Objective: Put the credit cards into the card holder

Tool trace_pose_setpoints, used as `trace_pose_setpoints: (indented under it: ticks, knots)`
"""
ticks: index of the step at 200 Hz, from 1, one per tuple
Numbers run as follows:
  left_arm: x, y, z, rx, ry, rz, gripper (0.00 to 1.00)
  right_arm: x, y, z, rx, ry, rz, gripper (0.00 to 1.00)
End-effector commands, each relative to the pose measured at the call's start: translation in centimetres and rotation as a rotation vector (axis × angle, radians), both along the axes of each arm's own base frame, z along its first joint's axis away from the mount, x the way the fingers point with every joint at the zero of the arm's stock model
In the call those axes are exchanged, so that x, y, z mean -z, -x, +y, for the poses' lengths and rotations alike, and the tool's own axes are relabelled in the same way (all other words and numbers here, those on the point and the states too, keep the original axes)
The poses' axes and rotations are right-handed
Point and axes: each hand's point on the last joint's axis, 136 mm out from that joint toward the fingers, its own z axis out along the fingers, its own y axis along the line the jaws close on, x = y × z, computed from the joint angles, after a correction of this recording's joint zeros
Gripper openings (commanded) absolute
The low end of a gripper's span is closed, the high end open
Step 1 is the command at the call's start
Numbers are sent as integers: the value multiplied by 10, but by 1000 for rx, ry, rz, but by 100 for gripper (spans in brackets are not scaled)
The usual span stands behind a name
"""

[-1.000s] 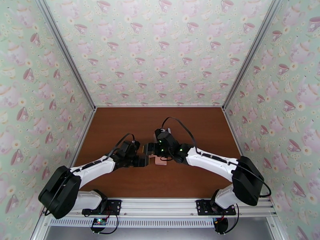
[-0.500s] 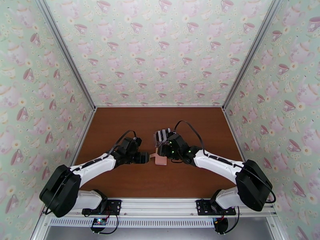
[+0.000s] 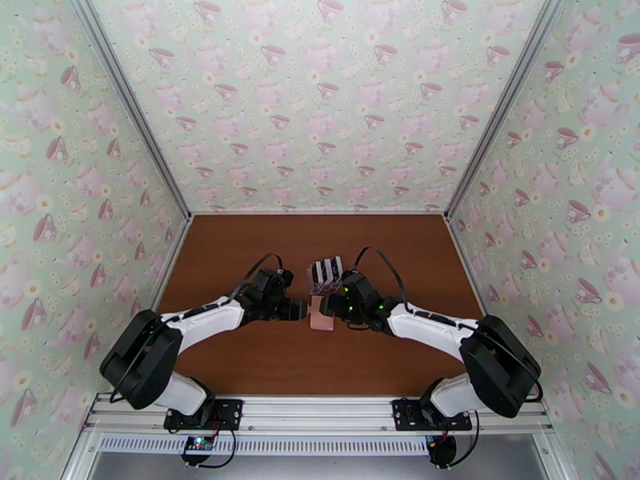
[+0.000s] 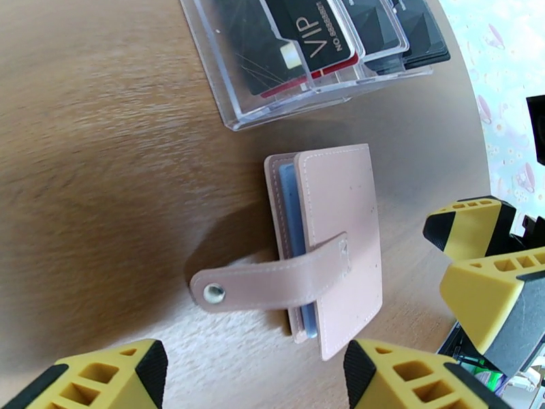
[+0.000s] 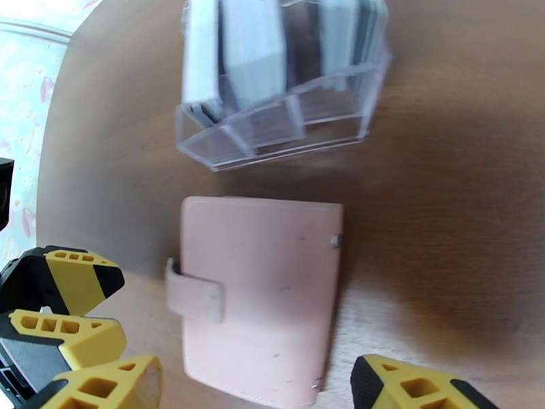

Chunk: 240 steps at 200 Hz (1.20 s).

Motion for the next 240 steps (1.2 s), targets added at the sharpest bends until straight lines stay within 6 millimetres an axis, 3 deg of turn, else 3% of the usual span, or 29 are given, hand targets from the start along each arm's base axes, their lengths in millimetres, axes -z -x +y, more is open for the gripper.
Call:
trace_pose_setpoints:
  ticks: [1,54,154,240]
  knots:
    - [-6,-8,-13,39,32,-31,74,11,-1,-2,6,-5,17,79]
    - [10,-10,-13,40,2,-14,75,30,-1,-7,17,-2,51,84]
    - [43,-6,7,13,-136,41,75,50,-3,4,9,-29,95,86]
    - [54,-6,19,-2,-218,57,64,57,-3,15,-4,-73,117,85]
